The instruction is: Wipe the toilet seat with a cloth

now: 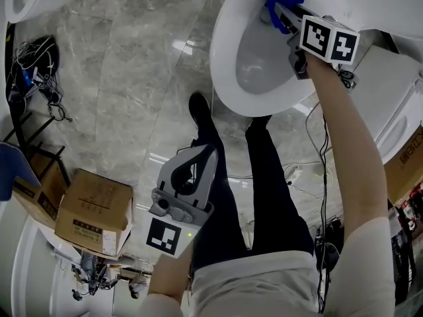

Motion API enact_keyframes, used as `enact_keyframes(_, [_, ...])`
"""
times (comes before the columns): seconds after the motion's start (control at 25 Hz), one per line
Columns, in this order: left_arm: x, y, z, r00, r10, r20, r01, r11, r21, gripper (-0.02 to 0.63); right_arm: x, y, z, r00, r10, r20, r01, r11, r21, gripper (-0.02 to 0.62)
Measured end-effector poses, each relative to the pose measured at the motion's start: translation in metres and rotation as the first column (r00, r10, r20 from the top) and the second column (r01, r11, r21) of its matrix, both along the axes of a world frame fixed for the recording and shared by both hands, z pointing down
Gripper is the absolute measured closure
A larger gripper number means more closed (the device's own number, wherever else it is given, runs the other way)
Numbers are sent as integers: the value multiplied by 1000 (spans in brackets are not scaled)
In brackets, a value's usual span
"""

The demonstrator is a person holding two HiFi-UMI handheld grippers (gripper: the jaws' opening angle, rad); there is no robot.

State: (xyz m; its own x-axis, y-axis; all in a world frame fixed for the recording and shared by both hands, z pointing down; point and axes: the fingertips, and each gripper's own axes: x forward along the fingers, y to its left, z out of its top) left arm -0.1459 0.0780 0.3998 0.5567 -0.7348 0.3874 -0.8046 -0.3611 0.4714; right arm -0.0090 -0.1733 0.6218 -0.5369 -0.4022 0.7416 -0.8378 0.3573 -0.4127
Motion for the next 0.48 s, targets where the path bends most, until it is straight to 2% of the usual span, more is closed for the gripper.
enact_keyframes(0.48, [-12,19,4,1000,-8,1,8,1000,-8,597,-28,24,1,998,-53,20,53,999,-10,541])
